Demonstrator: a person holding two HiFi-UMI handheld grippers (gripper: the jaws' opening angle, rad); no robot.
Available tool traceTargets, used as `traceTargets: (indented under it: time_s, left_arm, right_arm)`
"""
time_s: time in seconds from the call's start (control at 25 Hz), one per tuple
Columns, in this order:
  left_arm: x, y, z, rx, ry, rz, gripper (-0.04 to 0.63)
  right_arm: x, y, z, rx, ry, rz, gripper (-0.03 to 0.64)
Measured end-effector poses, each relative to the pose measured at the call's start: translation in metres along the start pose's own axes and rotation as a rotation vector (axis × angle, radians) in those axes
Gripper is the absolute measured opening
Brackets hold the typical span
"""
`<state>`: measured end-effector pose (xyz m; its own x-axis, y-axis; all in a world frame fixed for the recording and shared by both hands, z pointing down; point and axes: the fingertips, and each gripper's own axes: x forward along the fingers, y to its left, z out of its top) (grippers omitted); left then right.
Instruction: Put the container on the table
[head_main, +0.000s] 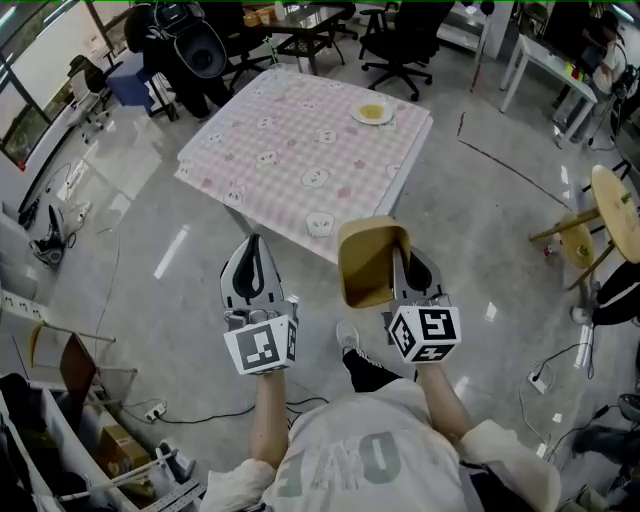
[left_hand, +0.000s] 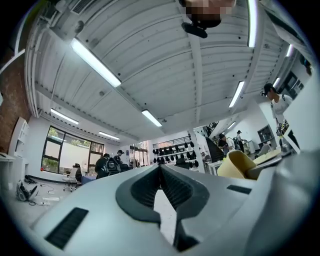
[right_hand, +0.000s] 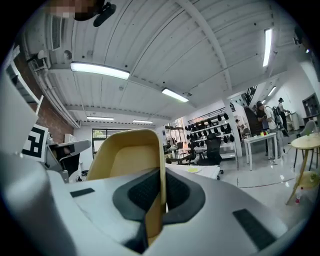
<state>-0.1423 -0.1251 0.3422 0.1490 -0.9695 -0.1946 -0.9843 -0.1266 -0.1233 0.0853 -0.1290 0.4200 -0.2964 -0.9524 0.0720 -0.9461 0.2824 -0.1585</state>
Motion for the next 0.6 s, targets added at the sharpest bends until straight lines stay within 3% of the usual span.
traceTargets:
  time_s: [0.32,0.6]
  left_arm:
    - [0.166,0.033,0.010,0.017,-0.038,0.006,0.029]
    - [0.221,0.053,-0.006,0.018,-0.018,0.046,0.029]
  right_arm:
    - [0.156,-0.024,0.049,0.002,-0.013,0.059,0.032]
    - [0.234,-0.030,0.057,0.029,-0.008,0.070,0.032]
